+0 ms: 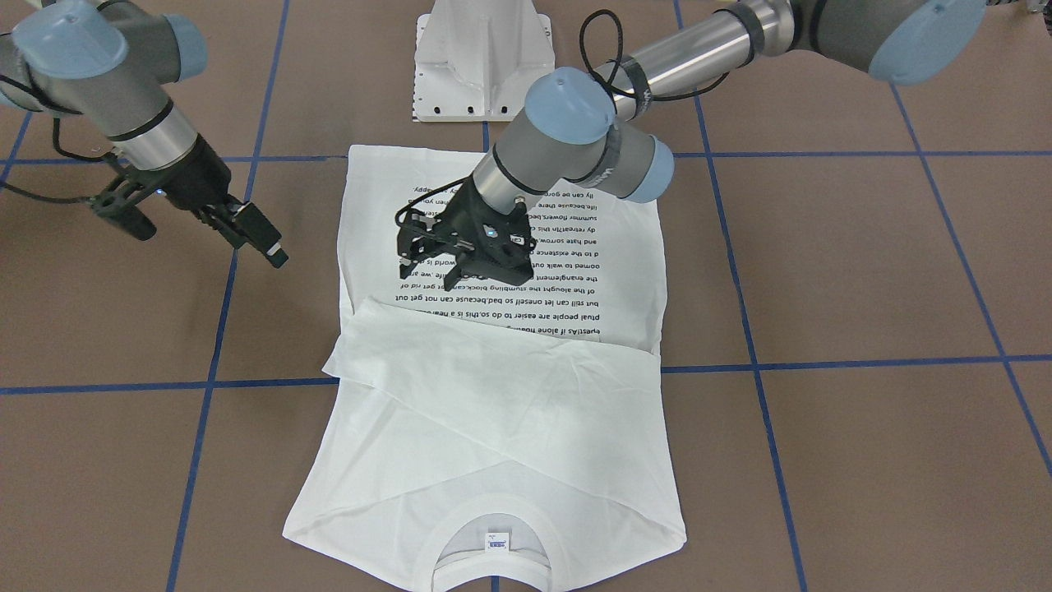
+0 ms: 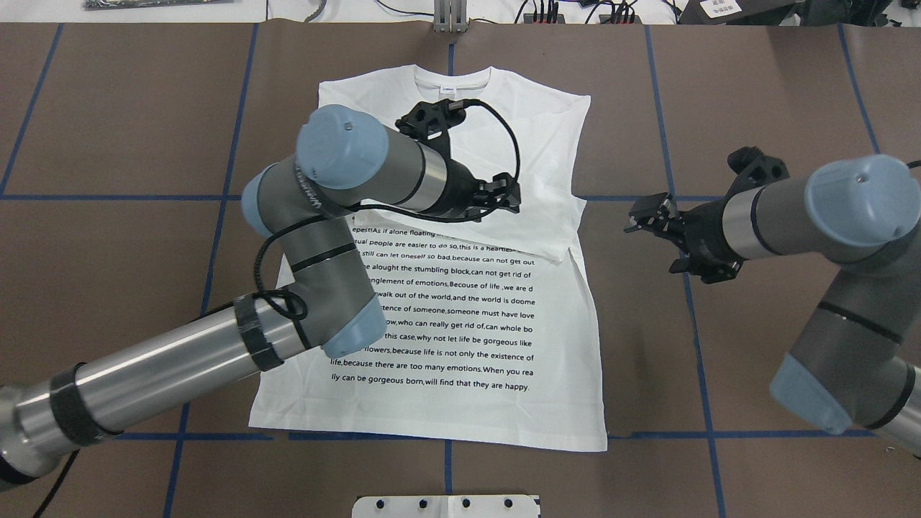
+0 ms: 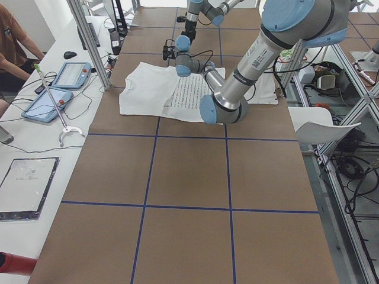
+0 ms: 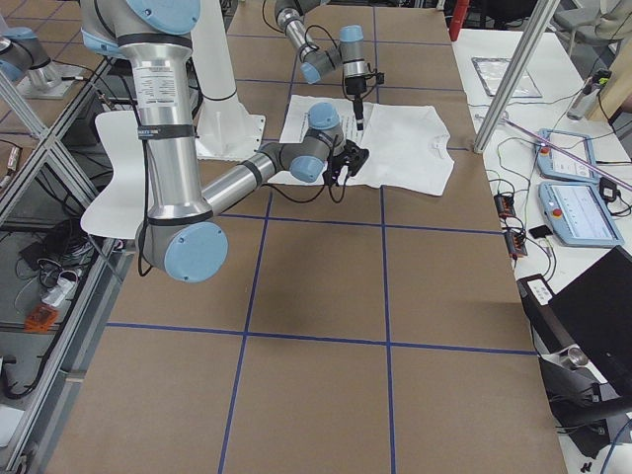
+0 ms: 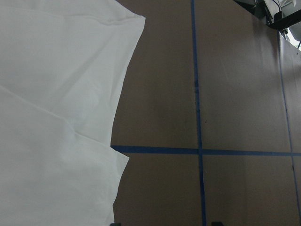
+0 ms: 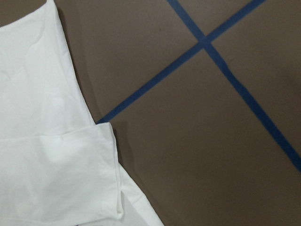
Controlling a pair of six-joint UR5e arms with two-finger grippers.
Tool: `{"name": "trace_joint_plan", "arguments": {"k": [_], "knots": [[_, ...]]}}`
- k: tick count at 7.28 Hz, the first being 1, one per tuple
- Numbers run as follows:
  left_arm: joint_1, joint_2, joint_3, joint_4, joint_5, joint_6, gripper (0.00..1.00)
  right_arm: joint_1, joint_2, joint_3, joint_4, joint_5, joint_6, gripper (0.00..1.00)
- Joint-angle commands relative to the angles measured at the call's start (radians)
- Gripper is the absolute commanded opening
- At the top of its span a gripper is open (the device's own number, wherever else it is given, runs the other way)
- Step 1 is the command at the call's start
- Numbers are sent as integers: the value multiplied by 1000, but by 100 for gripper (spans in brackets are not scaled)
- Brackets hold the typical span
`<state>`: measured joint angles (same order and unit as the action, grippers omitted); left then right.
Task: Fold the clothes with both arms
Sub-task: 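Release the sleeve while the right gripper moves to the shirt's near hem corner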
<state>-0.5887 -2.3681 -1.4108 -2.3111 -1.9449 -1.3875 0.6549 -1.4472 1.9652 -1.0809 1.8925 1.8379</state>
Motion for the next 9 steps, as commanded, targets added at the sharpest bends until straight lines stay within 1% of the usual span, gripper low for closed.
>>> {"name": "trace_joint_plan", "arguments": {"k": [1,2,3,4,6,7,8,9], "knots": [[-40,223,-315,163,-9,193,68,-215,-4,160,-228,-133,201,99],[-54,338,-411,164,-28,223,68,-321,-5,168,-237,-227,290,99],[-75,380,-434,162,-43,225,67,-403,-28,179,-240,-306,350,95],[-80,397,-454,160,-37,223,67,-455,-62,188,-240,-344,363,96],[-86,408,-461,157,-34,223,67,-515,-65,190,-264,-384,444,95],[-86,408,-461,157,-34,223,67,-561,-55,190,-336,-413,448,93],[-86,408,-461,157,-32,222,67,-570,-41,190,-358,-420,448,90],[-86,408,-461,157,-32,222,67,-575,-39,181,-358,-421,448,90]]}}
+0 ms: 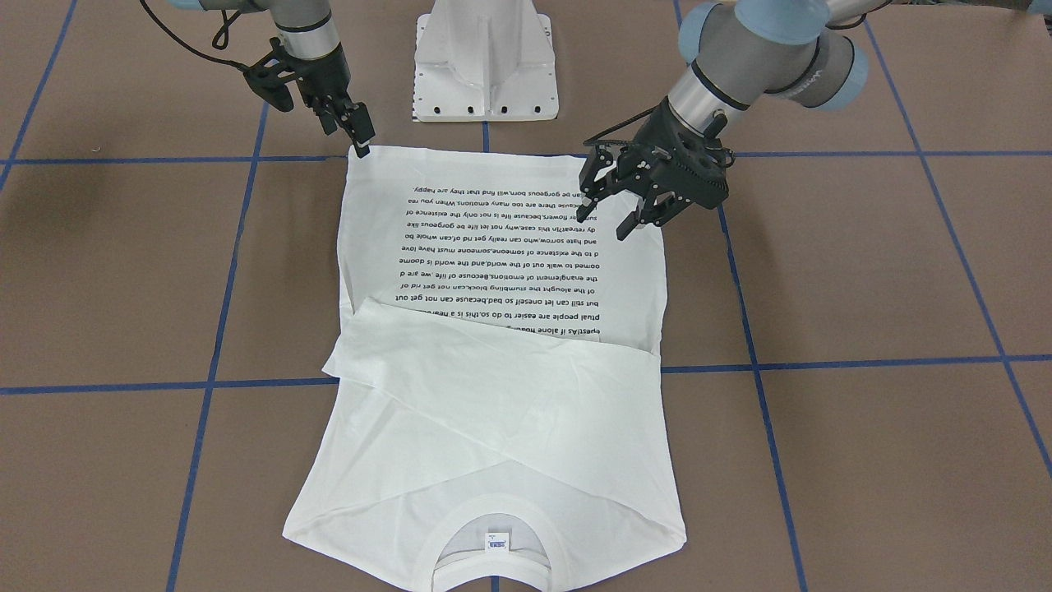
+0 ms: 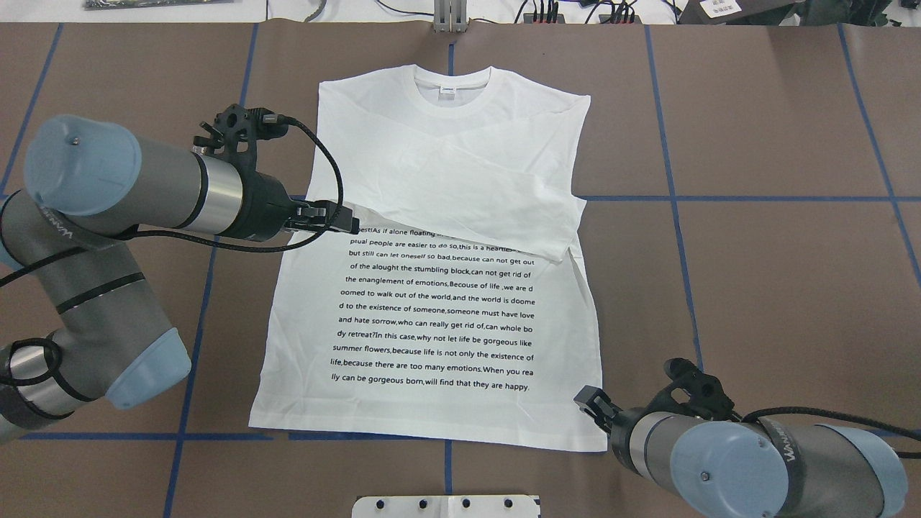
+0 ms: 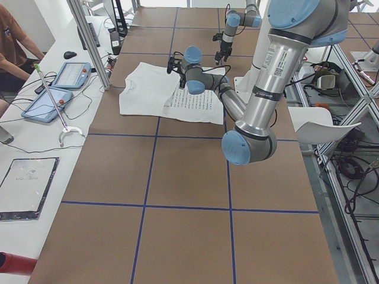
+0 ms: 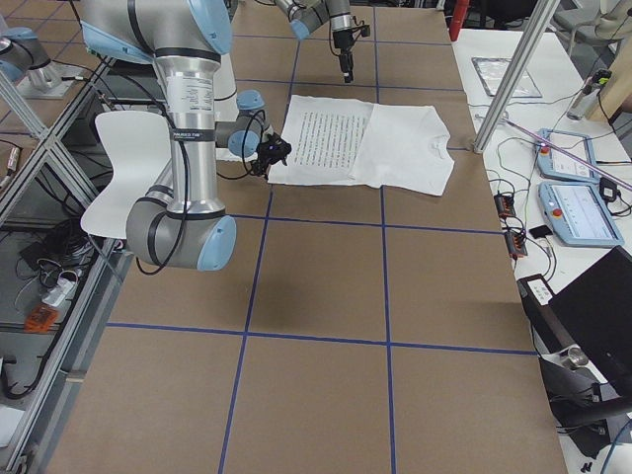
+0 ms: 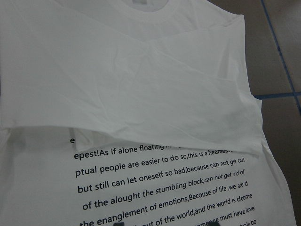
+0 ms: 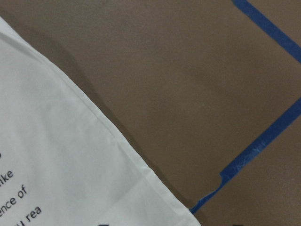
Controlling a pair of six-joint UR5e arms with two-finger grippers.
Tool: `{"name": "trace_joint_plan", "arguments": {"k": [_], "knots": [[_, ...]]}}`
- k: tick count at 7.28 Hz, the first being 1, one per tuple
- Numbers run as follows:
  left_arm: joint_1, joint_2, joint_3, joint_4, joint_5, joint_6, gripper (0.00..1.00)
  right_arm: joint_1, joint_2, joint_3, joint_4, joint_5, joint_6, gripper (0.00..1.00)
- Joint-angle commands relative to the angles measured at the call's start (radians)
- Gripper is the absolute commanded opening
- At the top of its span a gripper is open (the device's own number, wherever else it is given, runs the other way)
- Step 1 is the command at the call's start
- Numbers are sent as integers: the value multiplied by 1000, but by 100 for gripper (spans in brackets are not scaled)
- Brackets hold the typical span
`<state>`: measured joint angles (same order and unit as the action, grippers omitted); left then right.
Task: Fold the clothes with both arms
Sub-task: 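Release the sleeve while the right gripper moves to the shirt's near hem corner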
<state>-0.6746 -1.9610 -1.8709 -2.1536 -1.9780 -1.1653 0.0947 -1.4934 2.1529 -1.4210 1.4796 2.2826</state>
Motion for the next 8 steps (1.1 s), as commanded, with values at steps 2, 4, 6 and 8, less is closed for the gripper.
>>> {"name": "trace_joint_plan", "arguments": {"k": [2,4,6,8], "knots": [[-2,1,-11,0,2,-4,67,-16,27,-13,-18,-2,3,90],[-2,2,-14,0,2,-4,67,-26,30,-39,-18,1,1,90],[-2,2,-14,0,4,-4,67,-29,51,-54,-13,1,3,86],[-2,2,-16,0,4,-4,67,-29,55,-68,-18,1,1,84]]}}
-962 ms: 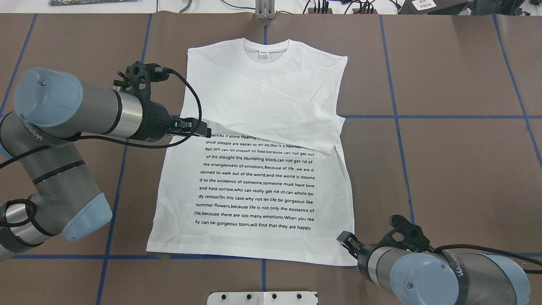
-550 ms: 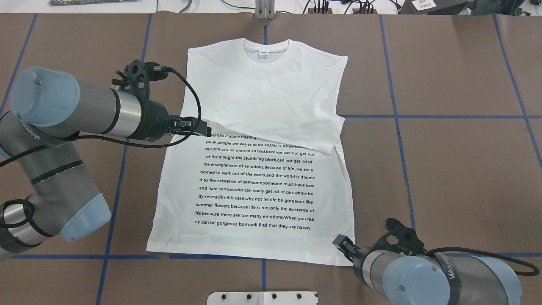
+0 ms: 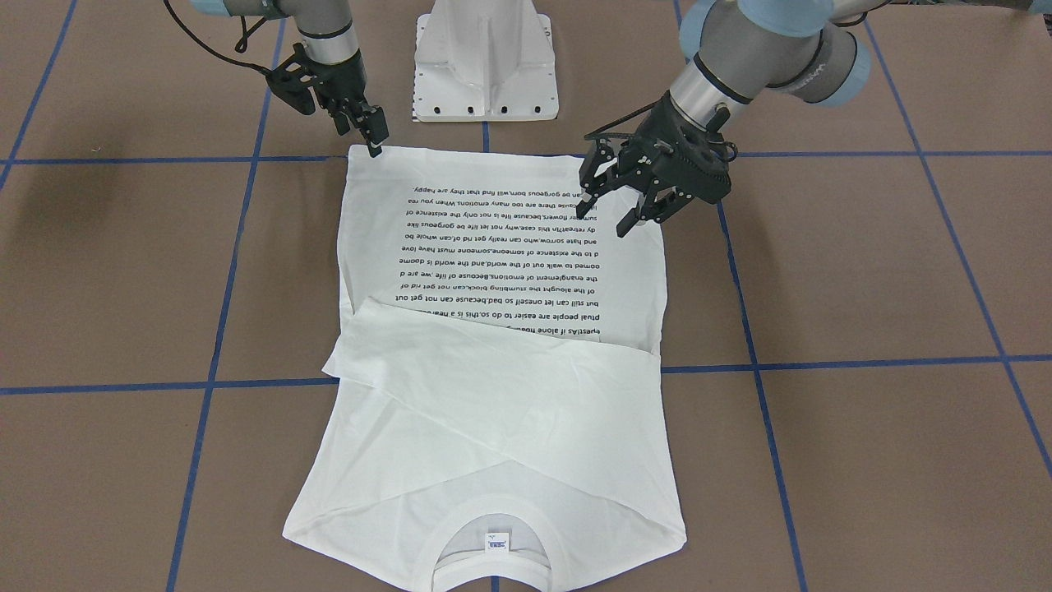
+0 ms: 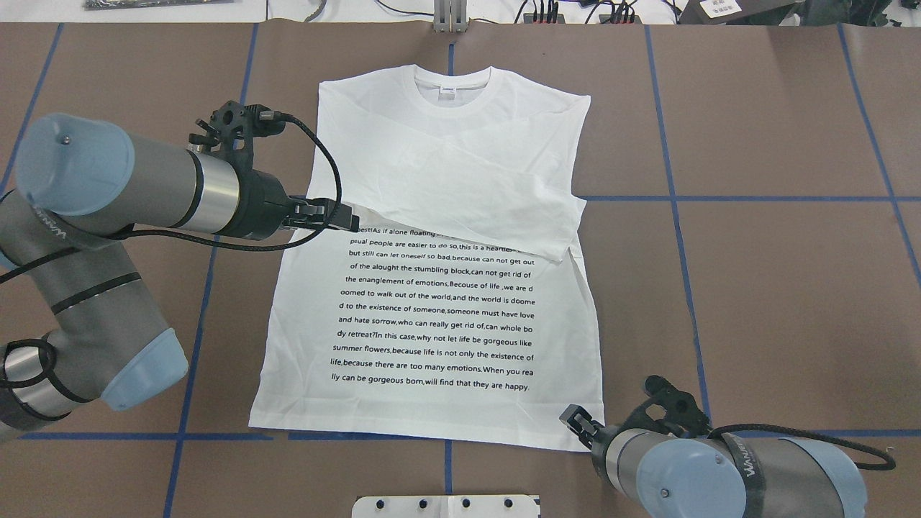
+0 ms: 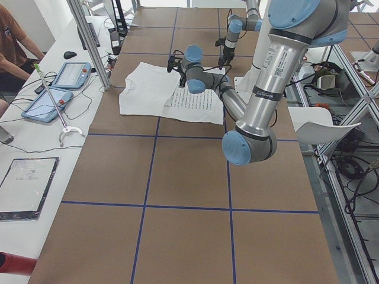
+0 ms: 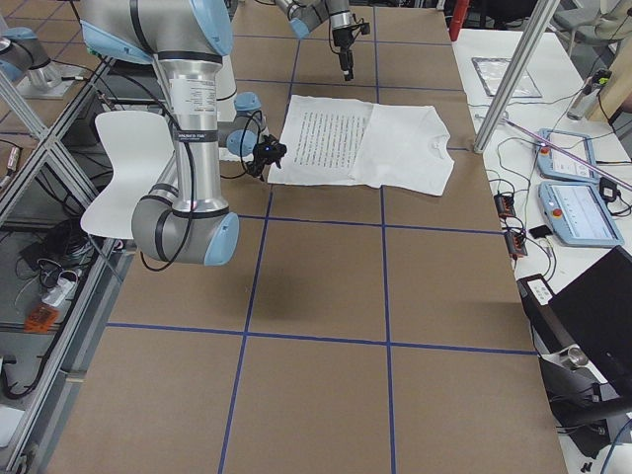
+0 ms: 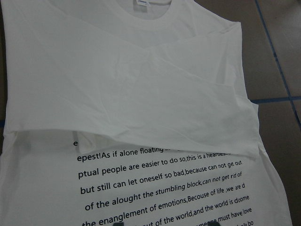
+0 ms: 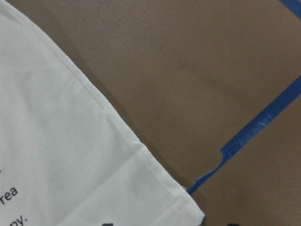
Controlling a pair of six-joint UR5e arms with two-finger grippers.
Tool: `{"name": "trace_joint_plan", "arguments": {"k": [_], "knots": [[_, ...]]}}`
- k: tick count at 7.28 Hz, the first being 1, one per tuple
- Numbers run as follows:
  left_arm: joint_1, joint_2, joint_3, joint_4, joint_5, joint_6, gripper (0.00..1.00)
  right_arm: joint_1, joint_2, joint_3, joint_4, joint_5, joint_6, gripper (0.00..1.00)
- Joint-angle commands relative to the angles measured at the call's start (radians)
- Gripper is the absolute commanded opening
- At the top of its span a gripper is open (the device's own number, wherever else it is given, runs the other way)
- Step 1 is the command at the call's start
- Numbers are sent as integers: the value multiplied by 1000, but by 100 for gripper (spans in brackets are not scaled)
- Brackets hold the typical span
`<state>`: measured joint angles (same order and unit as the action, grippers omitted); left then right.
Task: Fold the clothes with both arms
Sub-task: 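Release the sleeve while the right gripper moves to the shirt's near hem corner, then move the left gripper to the near hem corner and grasp both hem corners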
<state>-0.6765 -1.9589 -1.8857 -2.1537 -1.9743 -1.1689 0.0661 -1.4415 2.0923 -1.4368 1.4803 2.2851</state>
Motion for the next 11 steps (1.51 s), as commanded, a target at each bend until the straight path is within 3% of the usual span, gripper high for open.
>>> {"name": "trace_joint_plan", "arguments": {"k": [1,2,3,4,5,8,11], "knots": [[-3,0,-1,0,0,0,67,-2,4,-23,-2,0,-1,83],[-5,0,-1,0,0,0,67,0,4,-21,-2,0,-1,77],[-5,0,0,0,0,0,67,1,4,-18,-2,-1,0,60],[-5,2,0,0,0,0,67,4,3,-15,-2,-2,0,18],[-5,2,0,0,0,0,67,6,3,-17,-2,-2,0,0],[-8,18,-3,2,0,0,67,11,-10,15,-4,0,0,0],[14,132,-65,11,0,-142,67,11,-16,51,-5,8,0,0]]}}
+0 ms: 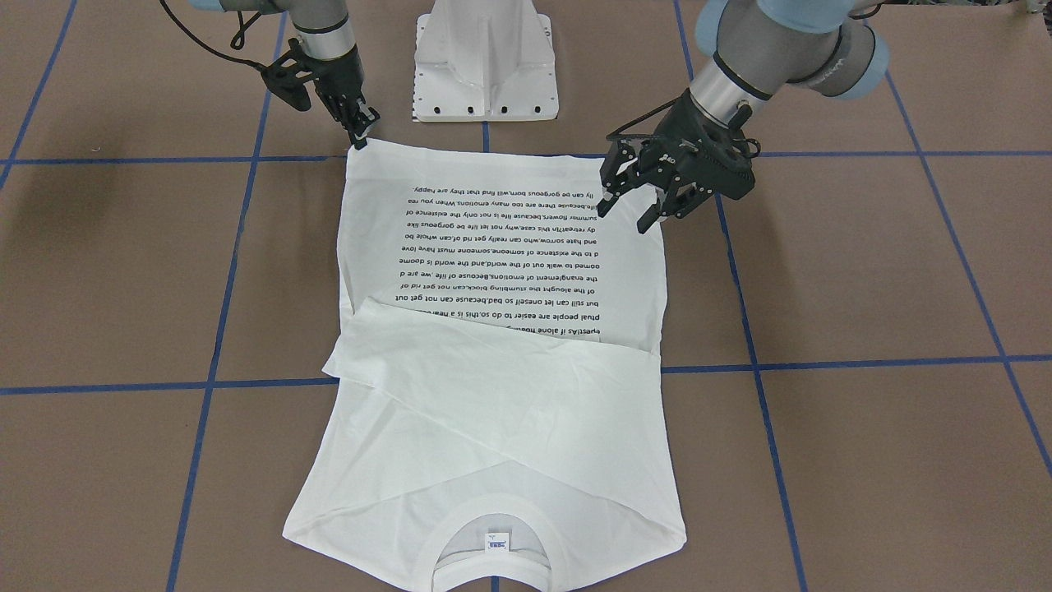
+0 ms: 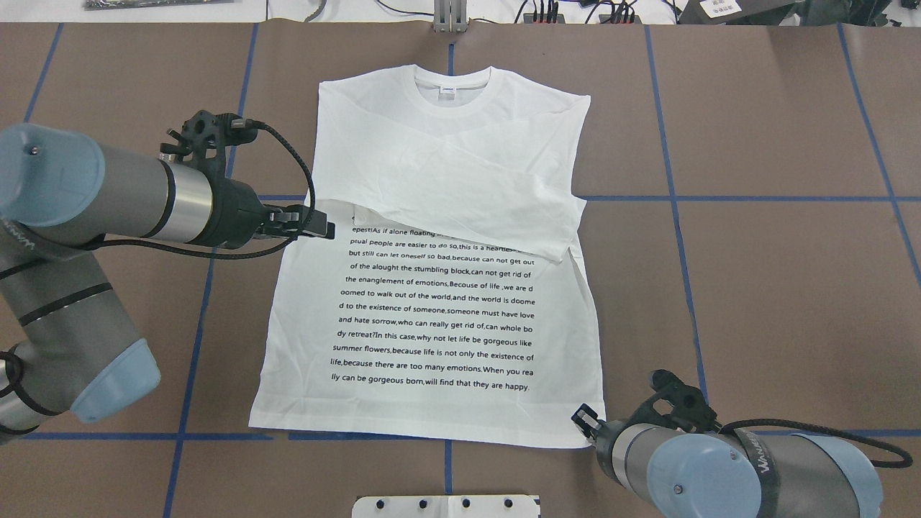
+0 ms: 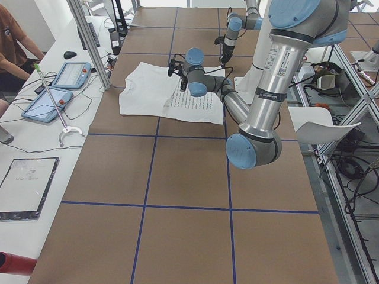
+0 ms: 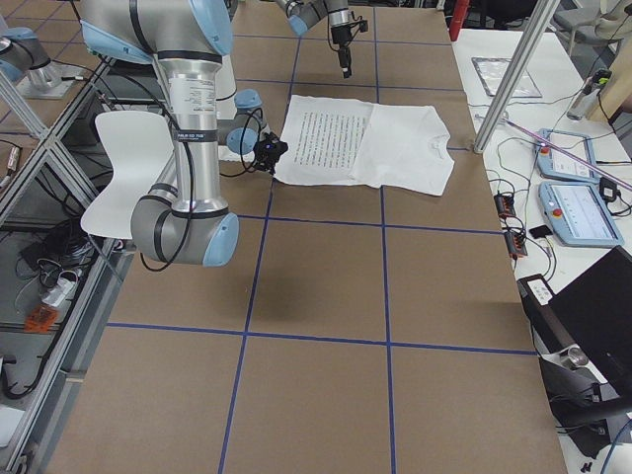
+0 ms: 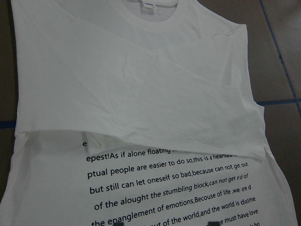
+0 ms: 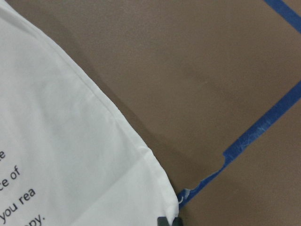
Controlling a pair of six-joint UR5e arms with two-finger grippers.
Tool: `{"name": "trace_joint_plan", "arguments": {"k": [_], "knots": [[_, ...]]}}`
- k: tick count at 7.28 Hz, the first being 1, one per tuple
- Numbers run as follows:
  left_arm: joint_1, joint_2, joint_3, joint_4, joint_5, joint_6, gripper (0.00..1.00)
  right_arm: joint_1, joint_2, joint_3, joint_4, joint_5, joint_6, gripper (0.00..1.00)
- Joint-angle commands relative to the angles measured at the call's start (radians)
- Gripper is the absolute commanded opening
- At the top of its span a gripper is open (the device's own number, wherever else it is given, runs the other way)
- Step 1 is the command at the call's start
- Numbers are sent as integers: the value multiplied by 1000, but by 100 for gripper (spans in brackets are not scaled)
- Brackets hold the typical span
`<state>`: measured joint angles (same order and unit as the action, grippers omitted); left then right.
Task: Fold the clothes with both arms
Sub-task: 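Move the left gripper to the near hem corner and grasp both hem corners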
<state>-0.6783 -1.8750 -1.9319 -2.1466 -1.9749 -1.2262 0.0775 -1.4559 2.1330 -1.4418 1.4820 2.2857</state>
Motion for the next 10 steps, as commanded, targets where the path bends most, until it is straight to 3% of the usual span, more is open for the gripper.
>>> {"name": "trace_joint_plan", "arguments": {"k": [1,3,5,6,10], "knots": [[47,145,-53,4,2,-119,67,-1,-3,15,0,7,0,0],[109,284,-111,2,-1,-189,70,-5,-1,15,0,9,-2,0],[280,290,-96,13,25,-363,69,-4,-3,16,0,11,-2,0],[327,283,-96,64,83,-396,68,-2,-3,19,0,11,-3,0],[359,280,-82,135,90,-406,63,-1,-3,30,0,9,-2,0]]}}
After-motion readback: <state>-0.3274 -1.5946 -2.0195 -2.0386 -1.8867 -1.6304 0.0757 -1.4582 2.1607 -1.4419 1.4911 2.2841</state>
